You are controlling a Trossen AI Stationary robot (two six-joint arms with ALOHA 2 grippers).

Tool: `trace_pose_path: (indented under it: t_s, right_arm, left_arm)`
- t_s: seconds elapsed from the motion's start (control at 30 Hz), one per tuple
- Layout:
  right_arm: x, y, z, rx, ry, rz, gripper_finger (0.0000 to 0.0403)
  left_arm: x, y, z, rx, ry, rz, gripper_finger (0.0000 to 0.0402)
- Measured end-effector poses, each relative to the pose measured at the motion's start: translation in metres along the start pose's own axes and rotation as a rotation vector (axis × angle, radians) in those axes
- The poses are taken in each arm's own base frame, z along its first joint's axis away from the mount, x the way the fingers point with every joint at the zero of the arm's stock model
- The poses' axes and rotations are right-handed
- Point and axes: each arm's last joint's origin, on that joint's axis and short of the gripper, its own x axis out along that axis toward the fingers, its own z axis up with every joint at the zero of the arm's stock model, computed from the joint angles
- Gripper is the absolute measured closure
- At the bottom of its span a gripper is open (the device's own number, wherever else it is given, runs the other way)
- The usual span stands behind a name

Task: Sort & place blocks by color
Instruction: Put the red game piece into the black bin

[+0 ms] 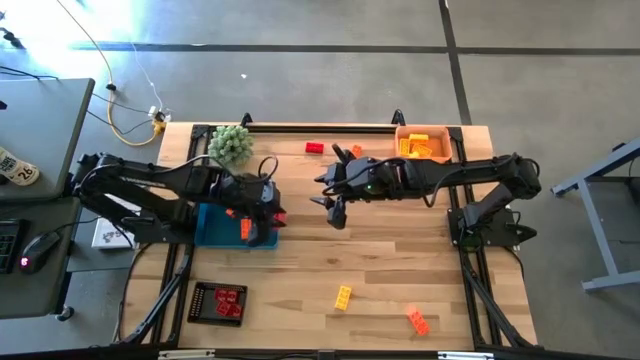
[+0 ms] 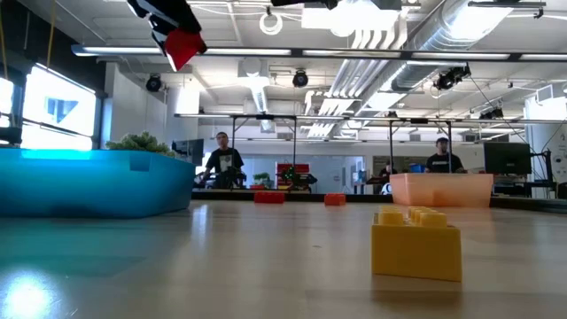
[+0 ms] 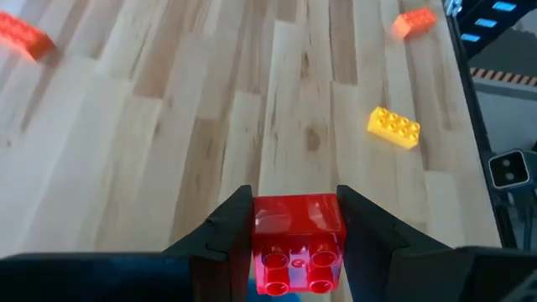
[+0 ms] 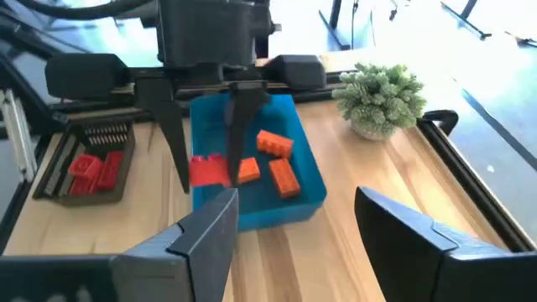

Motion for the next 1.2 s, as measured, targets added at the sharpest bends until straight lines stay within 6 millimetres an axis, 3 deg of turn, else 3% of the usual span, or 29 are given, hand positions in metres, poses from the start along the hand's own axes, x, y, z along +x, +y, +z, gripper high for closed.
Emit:
trace_pose_path:
  t_s: [0.27, 0.67, 1.0, 1.2]
  right_arm:
    - [-0.005, 0.001, -0.005, -0.021, 0.104, 0.078, 0.0176]
    - [-0.004, -0.003, -0.015, -0.09, 0.206, 0.057, 0.0176]
    - [-0.002, -0.021, -0.019, -0.086, 0.257, 0.016, 0.0176]
    - [-0.001, -0.033, -0.018, -0.068, 0.268, -0.013, 0.0176]
  left_arm:
    - [-0.002, -0.022, -0.017, -0.078, 0.105, 0.007, 0.0288]
    - [-0.014, -0.06, -0.052, -0.277, 0.29, 0.05, 0.0288]
    - [-0.028, -0.1, -0.087, -0.443, 0.43, 0.071, 0.0288]
    - [-0.02, -0.126, -0.111, -0.459, 0.571, 0.099, 0.0288]
